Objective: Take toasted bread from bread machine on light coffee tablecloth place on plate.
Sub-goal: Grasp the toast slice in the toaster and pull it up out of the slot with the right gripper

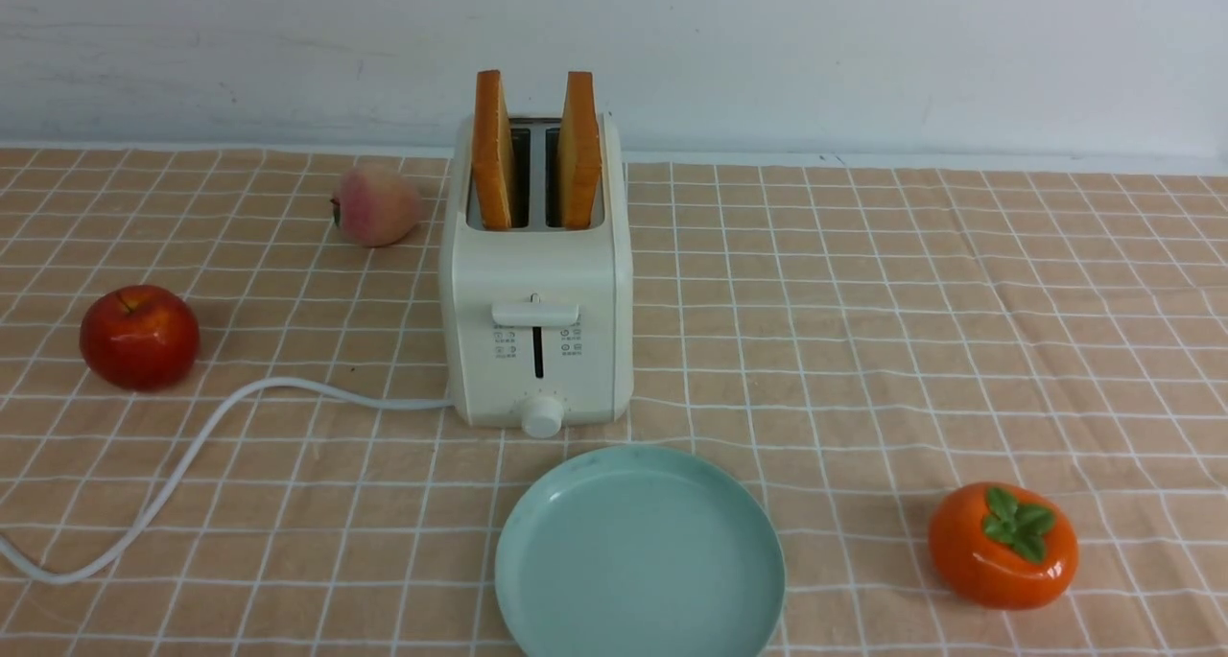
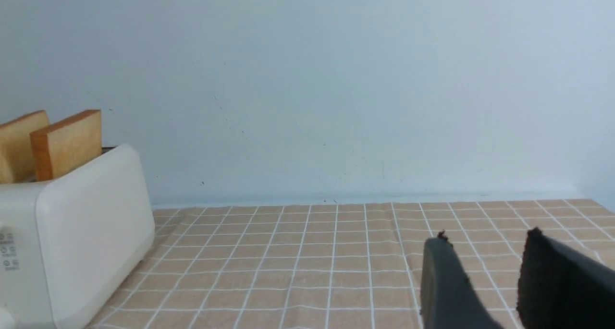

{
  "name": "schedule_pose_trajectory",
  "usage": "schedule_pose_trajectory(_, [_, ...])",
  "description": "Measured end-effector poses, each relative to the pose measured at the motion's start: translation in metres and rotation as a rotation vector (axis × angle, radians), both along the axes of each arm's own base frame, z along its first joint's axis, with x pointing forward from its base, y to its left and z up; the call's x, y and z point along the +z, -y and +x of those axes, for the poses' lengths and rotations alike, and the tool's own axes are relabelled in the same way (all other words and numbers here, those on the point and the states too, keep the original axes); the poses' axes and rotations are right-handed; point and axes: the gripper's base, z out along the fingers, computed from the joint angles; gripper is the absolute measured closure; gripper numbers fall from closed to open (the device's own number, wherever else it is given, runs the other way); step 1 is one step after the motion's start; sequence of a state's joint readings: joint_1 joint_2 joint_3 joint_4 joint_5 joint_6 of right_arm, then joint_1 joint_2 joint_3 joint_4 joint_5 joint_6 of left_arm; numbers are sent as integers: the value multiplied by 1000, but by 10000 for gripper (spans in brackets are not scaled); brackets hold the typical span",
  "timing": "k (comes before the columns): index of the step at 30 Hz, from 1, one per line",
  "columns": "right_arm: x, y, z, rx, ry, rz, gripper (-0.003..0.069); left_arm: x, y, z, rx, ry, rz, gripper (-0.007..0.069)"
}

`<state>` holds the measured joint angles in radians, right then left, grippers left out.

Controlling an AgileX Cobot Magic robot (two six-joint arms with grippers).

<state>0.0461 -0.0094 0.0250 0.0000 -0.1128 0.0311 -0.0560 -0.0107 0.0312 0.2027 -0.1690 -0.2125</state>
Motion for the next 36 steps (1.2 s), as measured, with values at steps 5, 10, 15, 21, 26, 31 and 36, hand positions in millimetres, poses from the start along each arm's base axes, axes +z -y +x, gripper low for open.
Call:
schedule_pose_trajectory(5, [12,-3,-3,-30,149,-233,419,15,2,-5,-69,160,-125,386])
schedule_pose_trajectory(10, [28,-7,-11,-22,352,-292,419,26,3,-11,-169,271,-331,386])
schedule_pose_trajectory(15, [43,-7,-21,73,533,-28,419,36,3,-18,-230,382,-387,386])
schedule_pose_trajectory(21, [98,1,-36,147,549,297,419,100,-2,-39,-241,484,-465,386])
schedule_pose_trajectory(26, [187,2,-41,122,401,307,419,174,-5,-46,-202,345,-537,386])
schedule_pose_trajectory(31, [252,3,-17,36,153,226,419,215,-4,-14,-112,25,-550,386])
schedule_pose_trajectory(36, [253,4,37,-43,-226,207,419,204,-2,34,-6,-331,-540,386])
